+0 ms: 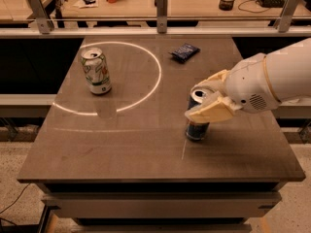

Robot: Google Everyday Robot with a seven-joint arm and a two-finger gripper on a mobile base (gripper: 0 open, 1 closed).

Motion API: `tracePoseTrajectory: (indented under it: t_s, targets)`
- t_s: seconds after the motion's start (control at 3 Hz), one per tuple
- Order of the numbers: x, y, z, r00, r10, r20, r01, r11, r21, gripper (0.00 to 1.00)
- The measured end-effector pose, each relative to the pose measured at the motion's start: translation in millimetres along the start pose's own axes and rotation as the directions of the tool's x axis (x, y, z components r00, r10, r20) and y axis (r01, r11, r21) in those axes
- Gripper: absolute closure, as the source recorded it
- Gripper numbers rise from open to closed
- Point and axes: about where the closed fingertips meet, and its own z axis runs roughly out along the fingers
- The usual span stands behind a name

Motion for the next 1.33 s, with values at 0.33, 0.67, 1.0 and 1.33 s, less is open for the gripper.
tracePoseTrajectory:
  t_s: [0.33, 0.67, 1.0, 1.33]
  targets:
    - [0, -3, -4, 1.000, 0.000, -0.013, 0.000, 1.0000, 0.008, 0.92]
    - [4, -27, -12, 0.998, 0.003, -0.061, 0.000, 0.9990, 0.045, 1.00]
    - [14, -68, -19, 0.993, 0.029, -0.117, -0.018, 0.9957, 0.091, 1.00]
    - [24, -120, -29, 0.986, 0.100, -0.136, -0.078, 0.9842, 0.159, 1.00]
